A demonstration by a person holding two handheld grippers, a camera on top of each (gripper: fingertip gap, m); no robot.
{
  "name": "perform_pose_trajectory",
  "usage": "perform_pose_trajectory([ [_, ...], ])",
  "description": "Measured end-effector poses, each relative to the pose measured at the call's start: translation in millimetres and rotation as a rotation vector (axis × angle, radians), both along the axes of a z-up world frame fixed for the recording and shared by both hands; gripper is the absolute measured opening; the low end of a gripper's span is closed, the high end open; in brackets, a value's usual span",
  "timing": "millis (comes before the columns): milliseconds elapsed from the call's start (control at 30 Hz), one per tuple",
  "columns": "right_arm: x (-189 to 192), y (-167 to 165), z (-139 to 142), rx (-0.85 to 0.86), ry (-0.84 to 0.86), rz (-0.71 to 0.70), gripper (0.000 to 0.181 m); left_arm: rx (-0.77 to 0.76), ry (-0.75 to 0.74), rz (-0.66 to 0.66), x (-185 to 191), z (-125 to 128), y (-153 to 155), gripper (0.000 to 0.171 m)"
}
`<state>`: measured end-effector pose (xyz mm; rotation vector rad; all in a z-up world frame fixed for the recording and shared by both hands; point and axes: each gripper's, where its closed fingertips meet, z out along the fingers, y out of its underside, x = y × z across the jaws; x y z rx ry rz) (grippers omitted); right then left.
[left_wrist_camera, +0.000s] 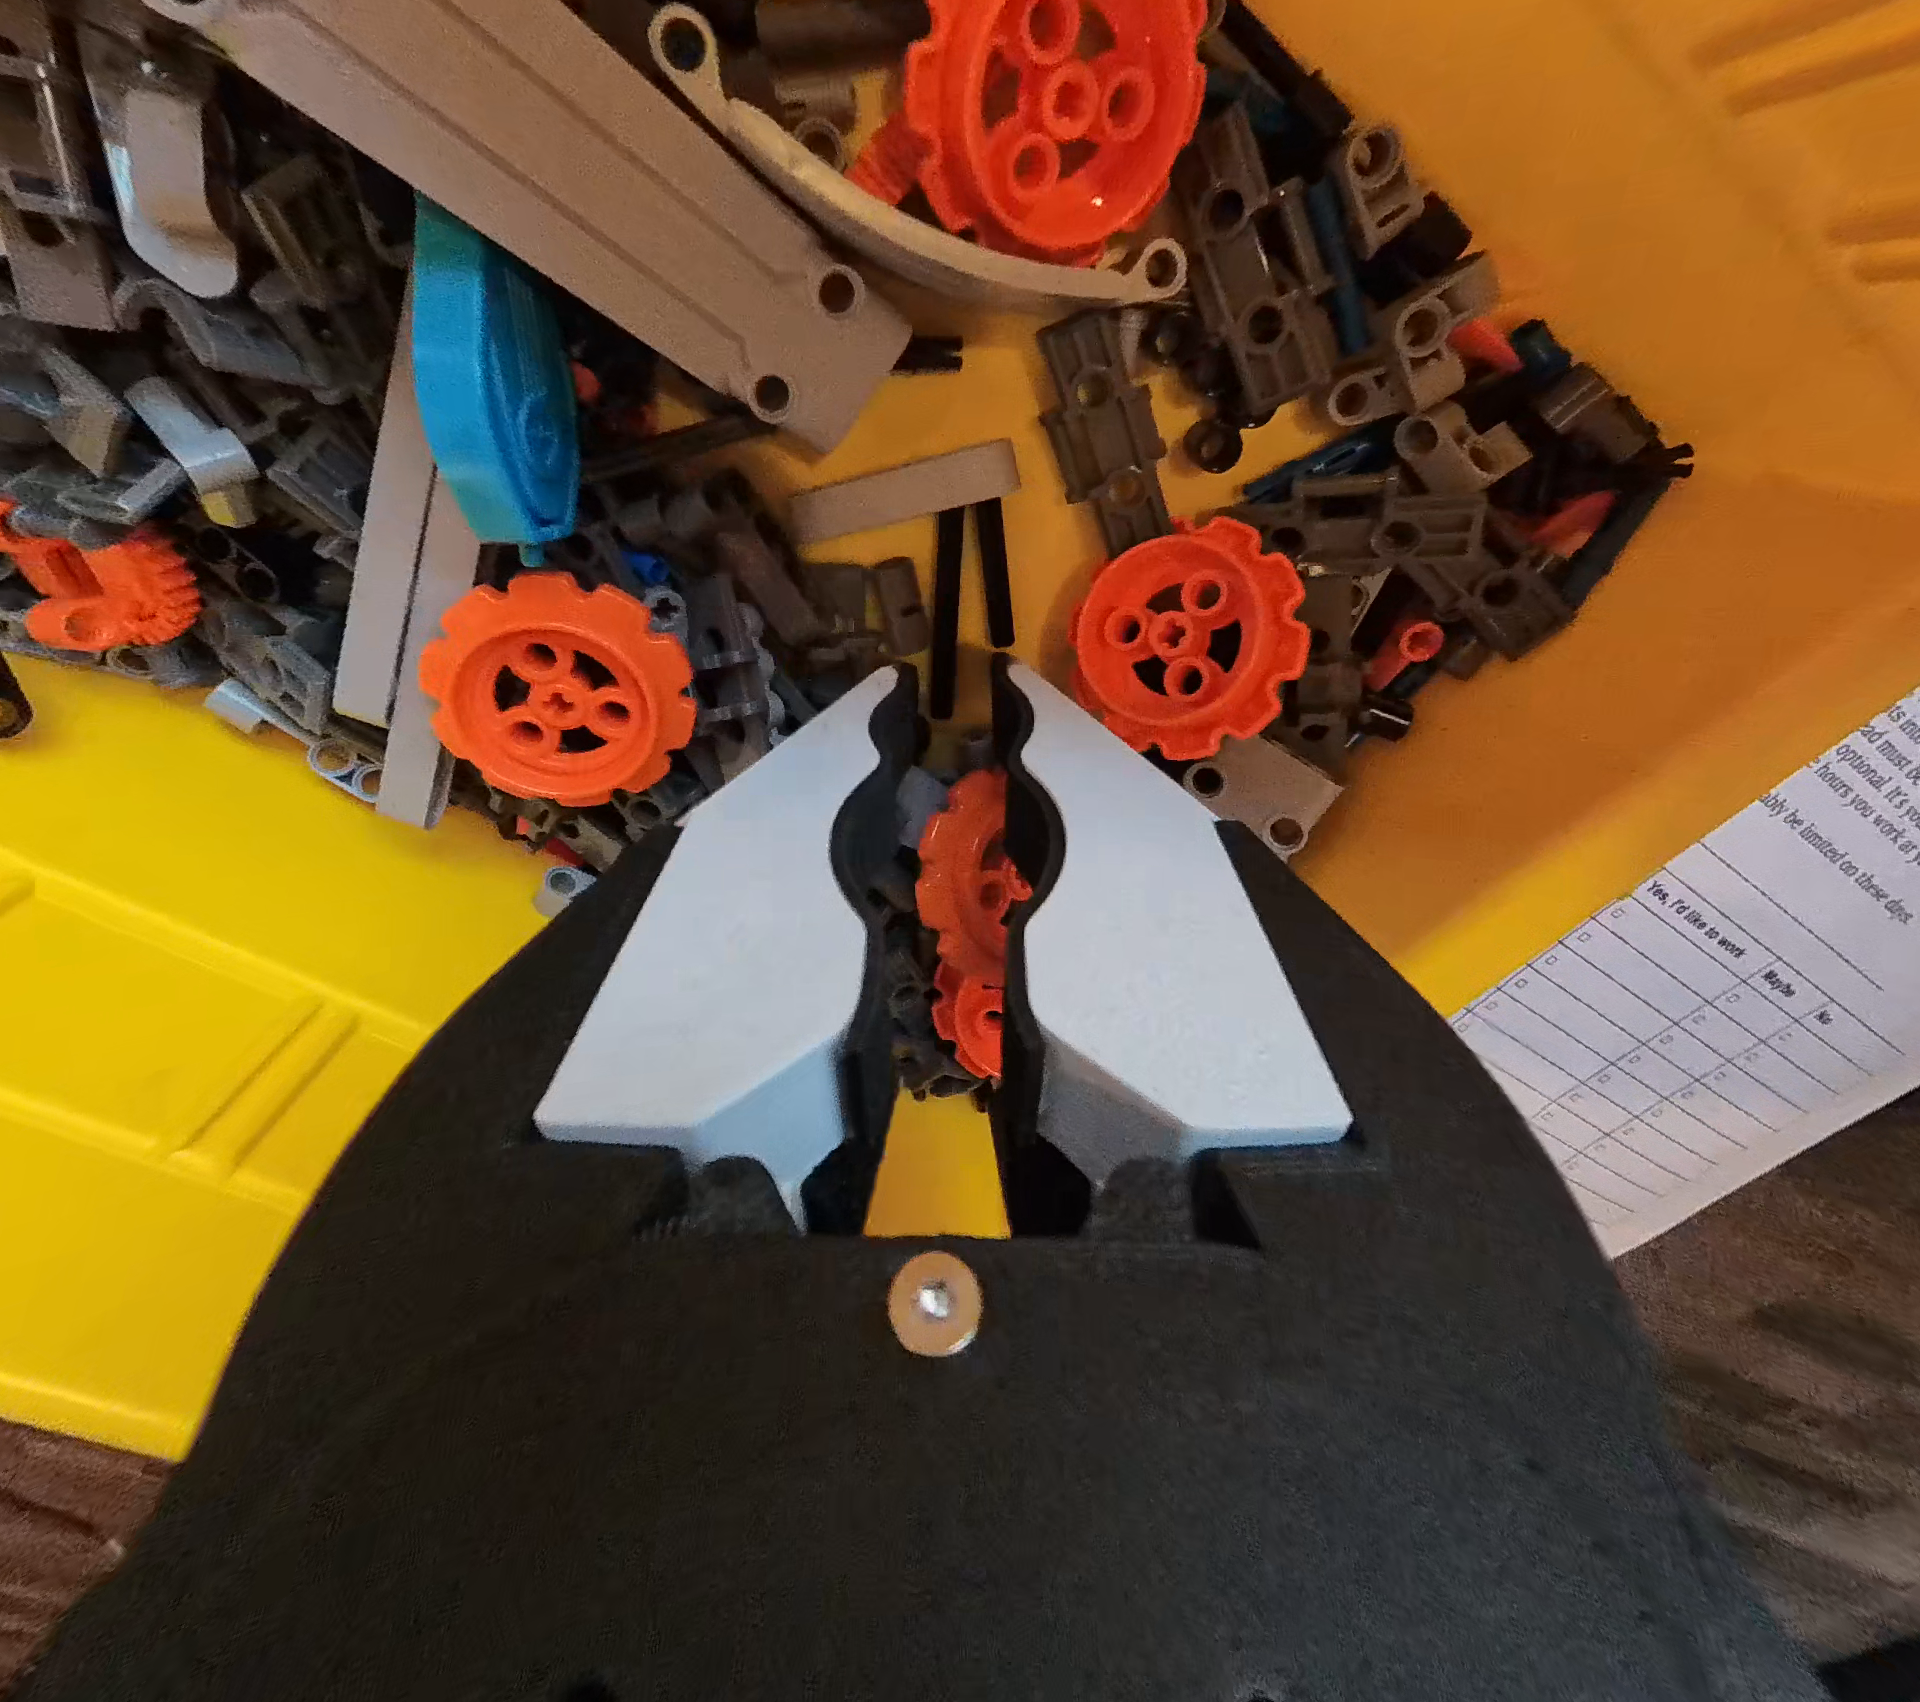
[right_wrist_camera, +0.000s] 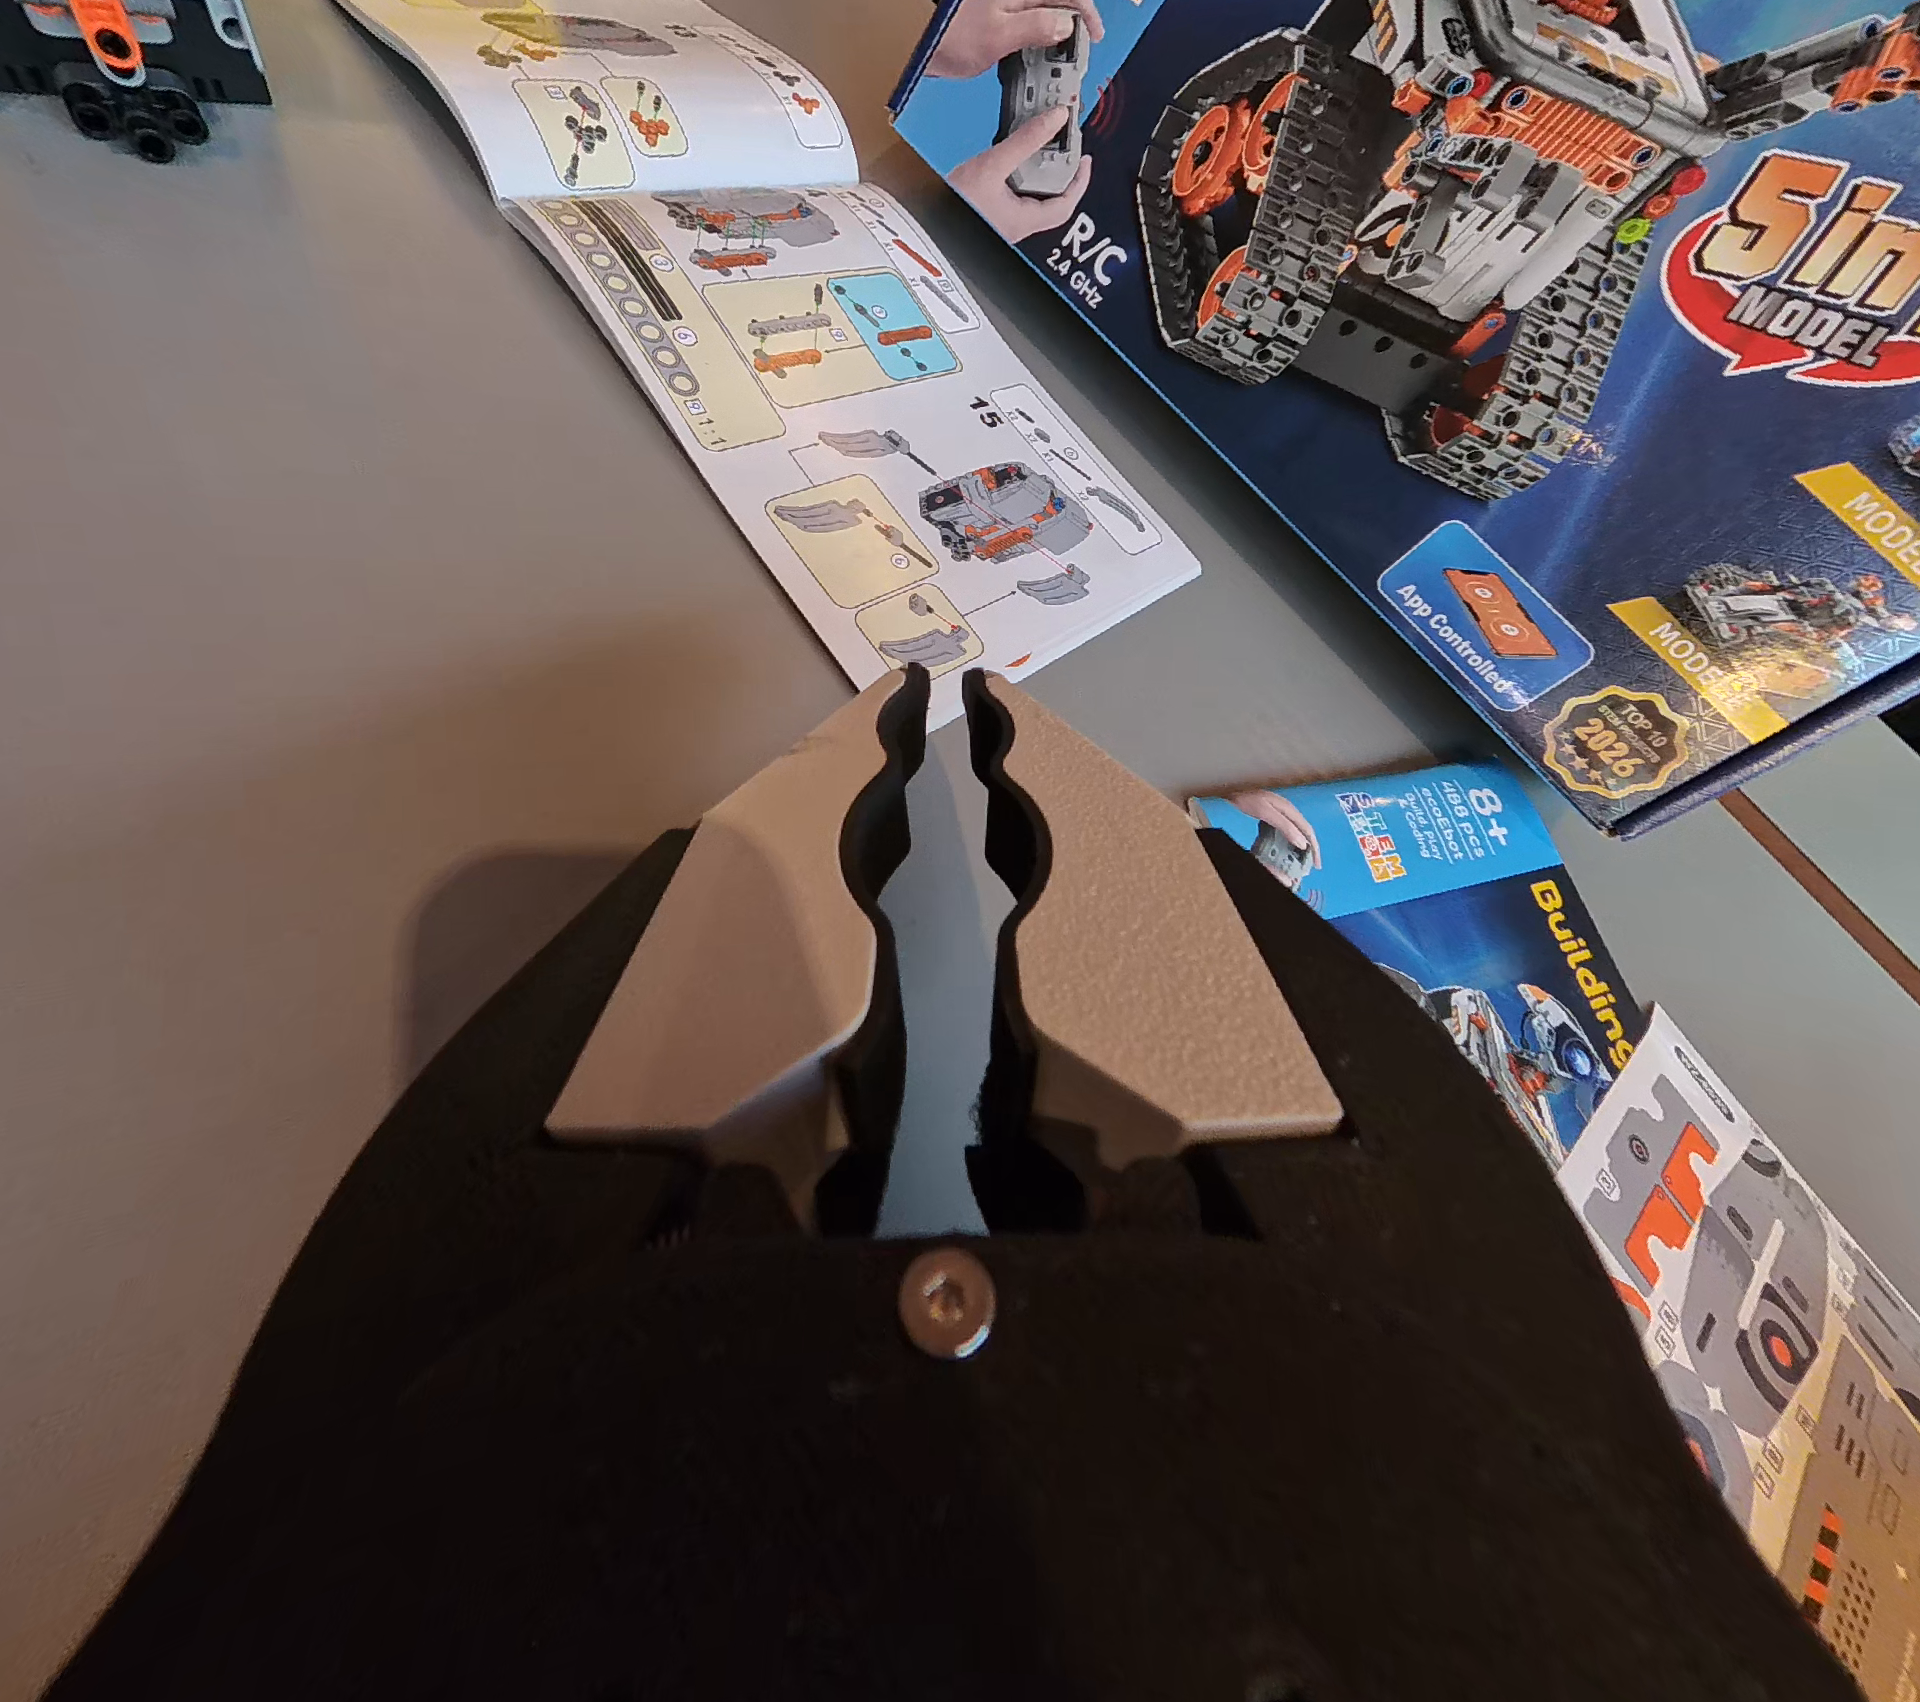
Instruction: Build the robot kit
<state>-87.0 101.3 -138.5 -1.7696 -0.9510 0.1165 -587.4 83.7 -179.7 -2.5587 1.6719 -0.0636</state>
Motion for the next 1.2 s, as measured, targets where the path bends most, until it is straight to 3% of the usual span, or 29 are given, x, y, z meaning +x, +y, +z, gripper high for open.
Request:
perform_pose_trajectory([
  [67,-0.5,-0.4,0.9,0.002,0.002,0.003,0.005,-0.012,0.009,0.024,-2.6,-0.1,1.8,0.002],
  [200,-0.8,-1.6,4.1,0.010,0.011,0.007,0.005,-0.020,-0.008,0.070,-4.6,6.9,1.2,0.001],
  [300,-2.2,-3.1,9.0,0.021,0.026,0.016,0.005,0.036,-0.044,0.100,-1.9,33.9,1.5,0.002],
  [367,-4.5,-4.1,12.8,0.029,0.038,0.025,0.005,0.104,-0.085,0.117,8.9,64.9,2.3,0.001],
  [433,-8.2,-5.6,15.2,0.030,0.049,0.036,0.005,0.169,-0.168,0.106,38.6,104.4,0.9,0.002],
  [533,-13.0,-8.6,20.7,0.047,0.043,0.053,0.005,0.211,-0.314,-0.014,120.2,158.3,-11.9,0.001],
  [633,-17.0,-12.9,27.2,0.047,0.087,0.069,0.005,0.253,-0.264,-0.237,202.2,174.1,-16.2,0.002],
  [733,-18.7,-18.0,29.8,0.049,0.102,0.080,0.005,0.264,-0.192,-0.425,273.8,163.5,0.9,0.002],
  [867,-18.4,-25.6,29.1,0.047,0.099,0.090,0.005,0.026,-0.155,-0.471,329.9,119.5,22.7,0.002],
  [1033,-18.1,-26.7,28.4,0.027,0.125,0.099,0.005,-0.221,-0.076,-0.457,335.7,55.7,42.5,0.002],
  [1200,-26.7,-26.8,24.5,0.004,0.110,0.136,0.006,-0.306,-0.090,-0.476,341.4,23.5,48.9,0.002],
])
